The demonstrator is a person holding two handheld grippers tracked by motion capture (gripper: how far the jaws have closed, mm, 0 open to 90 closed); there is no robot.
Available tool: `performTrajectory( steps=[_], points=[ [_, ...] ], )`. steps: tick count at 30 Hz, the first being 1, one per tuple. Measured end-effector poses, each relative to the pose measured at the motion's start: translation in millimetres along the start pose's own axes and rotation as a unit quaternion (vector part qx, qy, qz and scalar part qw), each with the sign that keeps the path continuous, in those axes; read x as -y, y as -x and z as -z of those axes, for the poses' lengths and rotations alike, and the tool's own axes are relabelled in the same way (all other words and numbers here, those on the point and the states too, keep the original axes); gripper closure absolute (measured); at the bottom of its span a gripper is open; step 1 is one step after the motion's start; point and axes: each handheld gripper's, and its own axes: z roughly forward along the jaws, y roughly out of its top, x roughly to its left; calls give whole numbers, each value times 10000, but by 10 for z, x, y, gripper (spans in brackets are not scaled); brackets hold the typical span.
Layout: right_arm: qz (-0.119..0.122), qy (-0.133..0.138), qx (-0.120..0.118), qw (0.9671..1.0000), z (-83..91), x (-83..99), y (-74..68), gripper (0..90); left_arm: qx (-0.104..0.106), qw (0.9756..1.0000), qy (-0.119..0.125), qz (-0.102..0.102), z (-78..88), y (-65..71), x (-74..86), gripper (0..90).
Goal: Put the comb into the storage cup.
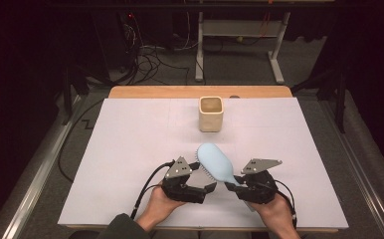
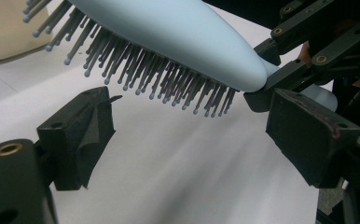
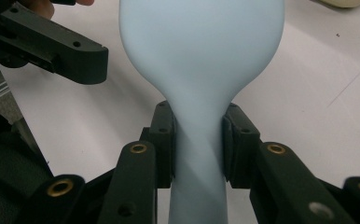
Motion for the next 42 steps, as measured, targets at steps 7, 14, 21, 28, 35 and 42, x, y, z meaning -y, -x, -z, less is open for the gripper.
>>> performTrajectory(
  steps=[7,14,21,28,35,42],
  points=[
    [48,100,29,9999,16,-2,-12,705,31,10000,44,7,-27,20,-26,155],
    [78,103,30,9999,10,-8,-29,705,59,10000,38,26,-48,30,-53,155],
    [101,119,-1,9999,2,-17,-40,705,38,10000,20,48,-86,40,-85,157],
    [110,106,-24,9999,-12,-20,-41,705,35,9999,33,156,-101,59,-117,163],
    [138,99,-29,9999,-29,-30,-64,705,25,9997,58,256,-106,61,-151,171],
    [138,76,-37,9999,-50,-30,-75,705,29,9995,17,321,-114,41,-158,192]
  ],
)
